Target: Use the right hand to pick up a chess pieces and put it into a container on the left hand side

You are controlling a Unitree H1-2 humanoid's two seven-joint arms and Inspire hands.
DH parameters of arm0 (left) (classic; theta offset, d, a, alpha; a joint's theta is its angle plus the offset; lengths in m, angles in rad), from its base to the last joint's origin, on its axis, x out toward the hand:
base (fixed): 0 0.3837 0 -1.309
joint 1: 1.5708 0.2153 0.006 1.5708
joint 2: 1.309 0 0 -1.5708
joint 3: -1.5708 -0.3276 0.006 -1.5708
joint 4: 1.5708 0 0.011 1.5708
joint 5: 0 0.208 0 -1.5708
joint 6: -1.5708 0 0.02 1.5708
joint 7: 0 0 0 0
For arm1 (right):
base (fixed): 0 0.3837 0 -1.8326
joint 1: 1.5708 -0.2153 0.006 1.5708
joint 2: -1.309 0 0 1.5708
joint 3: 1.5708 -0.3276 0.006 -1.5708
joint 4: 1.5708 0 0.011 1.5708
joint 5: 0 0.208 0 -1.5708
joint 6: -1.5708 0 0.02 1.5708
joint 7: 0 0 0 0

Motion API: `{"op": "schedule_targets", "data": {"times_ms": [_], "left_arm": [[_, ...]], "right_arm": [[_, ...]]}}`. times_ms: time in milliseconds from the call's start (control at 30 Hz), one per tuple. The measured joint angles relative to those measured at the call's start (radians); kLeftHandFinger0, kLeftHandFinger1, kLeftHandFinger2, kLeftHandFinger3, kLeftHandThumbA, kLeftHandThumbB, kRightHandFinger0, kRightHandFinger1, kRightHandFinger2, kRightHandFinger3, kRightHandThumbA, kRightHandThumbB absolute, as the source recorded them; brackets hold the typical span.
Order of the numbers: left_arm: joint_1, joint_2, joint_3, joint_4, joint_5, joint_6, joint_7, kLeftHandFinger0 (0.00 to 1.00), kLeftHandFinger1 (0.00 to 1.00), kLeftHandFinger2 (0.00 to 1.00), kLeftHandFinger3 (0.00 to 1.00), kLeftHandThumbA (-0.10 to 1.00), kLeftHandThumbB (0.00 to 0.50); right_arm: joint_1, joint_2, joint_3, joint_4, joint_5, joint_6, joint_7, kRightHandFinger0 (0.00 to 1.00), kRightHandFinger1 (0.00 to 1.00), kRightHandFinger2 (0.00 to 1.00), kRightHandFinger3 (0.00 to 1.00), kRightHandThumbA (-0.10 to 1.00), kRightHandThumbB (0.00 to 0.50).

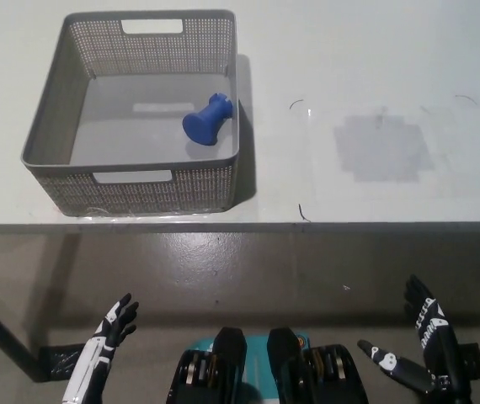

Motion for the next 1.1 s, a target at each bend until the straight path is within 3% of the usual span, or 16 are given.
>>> {"op": "schedule_targets", "data": {"times_ms": [233,400,800,1100], "left_arm": [[-0.011,0.000,0.006,0.017,-0.005,-0.009,0.001,1.00,1.00,1.00,1.00,1.00,0.171],[-0.009,0.000,0.008,0.015,-0.008,-0.009,0.001,1.00,1.00,1.00,1.00,1.00,0.140],[-0.016,0.001,0.015,0.015,-0.008,-0.010,0.001,1.00,1.00,1.00,1.00,1.00,0.164],[-0.016,0.000,0.029,0.012,-0.012,-0.010,0.001,1.00,1.00,1.00,1.00,1.00,0.146]], "right_arm": [[-0.047,-0.005,0.005,0.033,0.002,0.000,0.015,1.00,1.00,1.00,1.00,1.00,0.078],[-0.050,-0.005,0.008,0.041,0.002,0.000,0.017,1.00,1.00,1.00,1.00,1.00,0.087],[-0.087,-0.021,0.017,0.073,0.000,0.000,0.027,1.00,1.00,1.00,1.00,1.00,0.112],[-0.095,-0.022,0.024,0.081,-0.001,0.000,0.033,1.00,1.00,1.00,1.00,0.96,0.091]]}}
